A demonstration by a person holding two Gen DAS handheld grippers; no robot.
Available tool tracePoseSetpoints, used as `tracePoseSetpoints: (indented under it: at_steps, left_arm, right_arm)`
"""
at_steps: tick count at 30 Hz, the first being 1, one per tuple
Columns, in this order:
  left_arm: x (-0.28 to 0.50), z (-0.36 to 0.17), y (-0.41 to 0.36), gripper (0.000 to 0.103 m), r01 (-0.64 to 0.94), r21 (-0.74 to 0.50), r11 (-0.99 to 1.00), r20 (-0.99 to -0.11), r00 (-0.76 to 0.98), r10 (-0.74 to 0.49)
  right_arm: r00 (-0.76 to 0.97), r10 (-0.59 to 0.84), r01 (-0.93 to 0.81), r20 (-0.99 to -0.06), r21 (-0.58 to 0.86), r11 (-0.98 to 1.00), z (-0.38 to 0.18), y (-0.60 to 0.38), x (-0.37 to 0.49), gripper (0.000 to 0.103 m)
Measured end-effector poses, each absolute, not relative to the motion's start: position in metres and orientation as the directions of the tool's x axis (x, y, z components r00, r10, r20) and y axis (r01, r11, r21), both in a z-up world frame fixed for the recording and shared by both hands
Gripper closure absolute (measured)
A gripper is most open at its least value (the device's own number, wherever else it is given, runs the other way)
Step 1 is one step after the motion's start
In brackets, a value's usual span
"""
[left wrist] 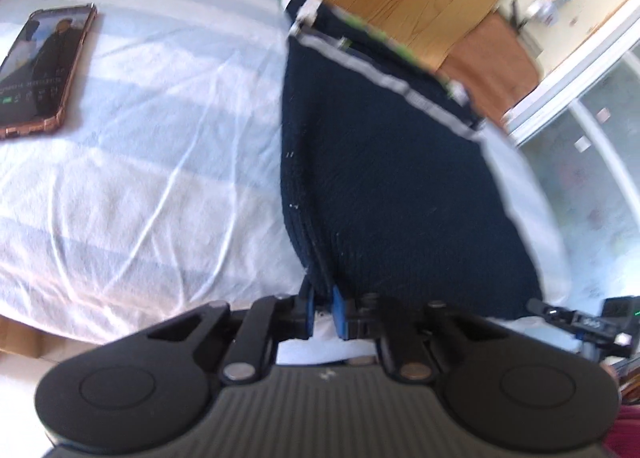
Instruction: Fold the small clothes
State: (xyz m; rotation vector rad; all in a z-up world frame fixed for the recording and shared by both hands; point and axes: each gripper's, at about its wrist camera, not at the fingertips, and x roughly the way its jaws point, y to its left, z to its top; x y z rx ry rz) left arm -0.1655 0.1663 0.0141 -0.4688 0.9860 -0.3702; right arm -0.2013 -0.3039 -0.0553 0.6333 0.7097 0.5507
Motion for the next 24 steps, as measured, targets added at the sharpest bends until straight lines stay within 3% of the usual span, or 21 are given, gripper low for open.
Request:
tracePoseSetpoints:
  at_steps: [4,8,15,17,19,20,21,22,24]
  left_arm:
    - [-0.153,0.042,0.187,0.094,0.097,-0.647,0.756,-0.579,0.582,-0.57]
    - [-0.103,0.058,0.193,0.094,0.089,-0.685,0.723,-0.518,0.639,-0.569]
    - [0.017,0.044,0.18,0.094,0.008,-0.659,0.752,-0.57,0.646,-0.507]
    - [0.05,0.033,0.172,0.09,-0.03,-0.626,0.779,-0.606,0.648,-0.461]
    - [0.067,0.025,0.169,0.078,-0.068,-0.584,0.809,-0.635,0.659,-0.403]
    - [0.071,0.022,0.169,0.074,-0.089,-0.575,0.813,-0.645,0.662,-0.383]
    - [0.068,0.018,0.172,0.065,-0.084,-0.582,0.809,-0.638,0.664,-0.39]
    - [0.064,0.017,0.174,0.053,-0.063,-0.587,0.807,-0.625,0.67,-0.402]
    - [0.054,0.016,0.179,0.048,-0.056,-0.559,0.827,-0.622,0.688,-0.373]
  right_arm:
    - [0.701,0.628,-0.275,-0.339,0.684,0.676,-0.025,-0.313,-0.173,0.092]
    - [0.757,0.569,-0.238,-0.32,0.676,0.697,-0.009,-0.323,-0.122,0.092]
    - [0.796,0.476,-0.134,-0.373,0.659,0.74,-0.009,-0.326,-0.017,0.092]
    - [0.814,0.408,-0.082,-0.415,0.613,0.786,-0.014,-0.321,0.011,0.088]
    - [0.835,0.343,-0.027,-0.431,0.59,0.807,-0.023,-0.323,0.023,0.084]
    - [0.84,0.348,-0.026,-0.415,0.611,0.791,-0.026,-0.326,0.022,0.077]
    - [0.842,0.358,-0.03,-0.404,0.627,0.779,-0.027,-0.329,0.02,0.054]
    - [0.849,0.356,-0.039,-0.39,0.626,0.779,-0.027,-0.332,0.015,0.043]
    - [0.869,0.331,-0.061,-0.367,0.586,0.808,-0.022,-0.331,0.002,0.039]
